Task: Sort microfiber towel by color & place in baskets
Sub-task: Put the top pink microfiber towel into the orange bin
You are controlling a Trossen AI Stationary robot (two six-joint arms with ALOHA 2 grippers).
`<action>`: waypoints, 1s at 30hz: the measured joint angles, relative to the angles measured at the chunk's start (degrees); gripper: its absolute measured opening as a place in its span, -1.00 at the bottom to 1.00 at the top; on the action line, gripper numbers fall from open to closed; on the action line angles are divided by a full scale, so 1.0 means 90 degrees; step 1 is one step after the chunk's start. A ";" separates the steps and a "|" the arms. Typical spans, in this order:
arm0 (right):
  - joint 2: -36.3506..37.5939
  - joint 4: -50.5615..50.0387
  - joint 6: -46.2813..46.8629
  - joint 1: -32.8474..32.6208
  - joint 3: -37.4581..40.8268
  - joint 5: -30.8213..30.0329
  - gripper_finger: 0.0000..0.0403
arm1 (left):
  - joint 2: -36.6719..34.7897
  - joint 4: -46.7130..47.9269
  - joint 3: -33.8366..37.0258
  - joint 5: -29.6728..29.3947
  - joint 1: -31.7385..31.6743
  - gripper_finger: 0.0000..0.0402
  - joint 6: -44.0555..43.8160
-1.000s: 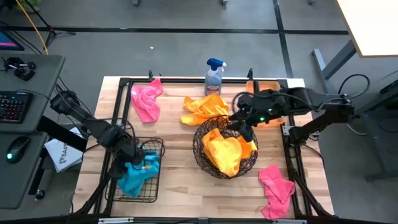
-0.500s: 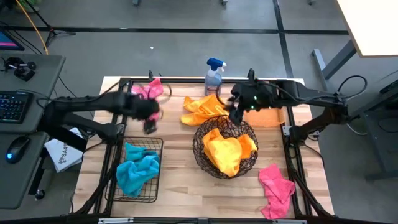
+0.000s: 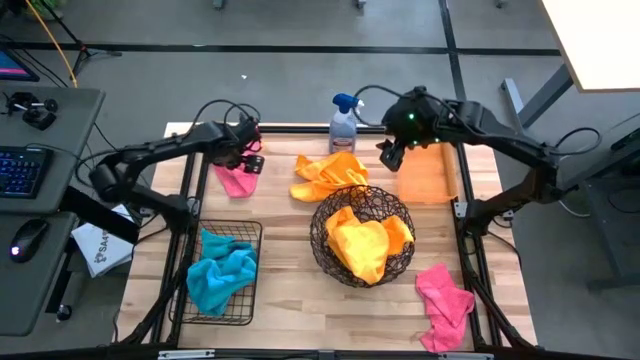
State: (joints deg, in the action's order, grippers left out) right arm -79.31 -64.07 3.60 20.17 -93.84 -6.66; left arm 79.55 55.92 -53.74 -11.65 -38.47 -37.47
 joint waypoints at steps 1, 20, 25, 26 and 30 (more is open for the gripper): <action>0.0000 0.0006 -0.0076 0.0074 0.0000 0.0167 0.03 | 0.0161 -0.0034 0.0024 0.0050 -0.0052 0.39 0.0003; 0.0211 -0.0239 0.0514 0.0019 0.0000 0.2019 0.03 | 0.2023 -0.1168 0.0190 -0.0713 -0.0244 -0.80 0.1462; 0.0495 -0.0618 0.1201 -0.0465 0.0000 0.1932 0.03 | 0.1097 -0.1553 0.0180 -0.0609 -0.0123 -0.95 0.2044; 0.0553 -0.0709 0.1397 -0.0595 0.0000 0.1844 0.03 | 0.0848 -0.1541 0.0183 -0.0576 -0.0018 -0.97 0.2170; 0.0753 -0.1104 0.2292 -0.1122 0.0000 0.1239 0.03 | -0.0386 -0.1647 0.0180 -0.0099 0.0544 -0.99 0.2476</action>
State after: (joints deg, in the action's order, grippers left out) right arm -72.53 -74.00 24.22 10.08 -93.84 4.49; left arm 76.07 41.10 -52.12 -12.54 -33.58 -15.19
